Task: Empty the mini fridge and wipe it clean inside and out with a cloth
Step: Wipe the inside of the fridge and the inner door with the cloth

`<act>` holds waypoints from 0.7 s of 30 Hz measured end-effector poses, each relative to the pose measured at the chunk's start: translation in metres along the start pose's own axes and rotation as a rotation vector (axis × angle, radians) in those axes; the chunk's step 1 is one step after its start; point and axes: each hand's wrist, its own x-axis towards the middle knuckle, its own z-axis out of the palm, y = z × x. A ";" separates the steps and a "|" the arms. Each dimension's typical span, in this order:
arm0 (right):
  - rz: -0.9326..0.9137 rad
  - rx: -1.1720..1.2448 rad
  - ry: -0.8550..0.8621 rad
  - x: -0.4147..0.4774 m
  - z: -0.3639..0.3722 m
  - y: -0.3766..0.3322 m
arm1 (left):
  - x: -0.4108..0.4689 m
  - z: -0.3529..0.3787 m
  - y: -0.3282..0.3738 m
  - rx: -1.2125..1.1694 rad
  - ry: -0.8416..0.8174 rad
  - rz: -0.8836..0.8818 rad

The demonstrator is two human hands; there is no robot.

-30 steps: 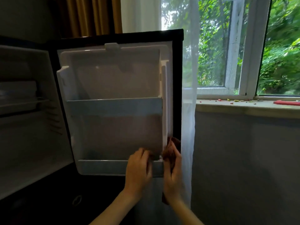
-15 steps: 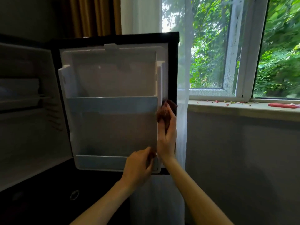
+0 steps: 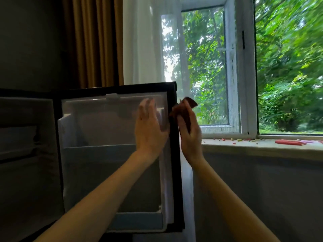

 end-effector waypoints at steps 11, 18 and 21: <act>0.037 -0.097 0.143 0.005 0.023 0.021 | -0.022 0.001 -0.002 -0.155 0.029 -0.111; 0.105 -0.033 0.080 -0.014 0.017 0.013 | -0.034 0.003 -0.003 -0.063 -0.048 -0.127; 0.099 0.022 0.121 0.025 0.025 -0.001 | -0.041 0.004 -0.008 -0.098 -0.074 -0.064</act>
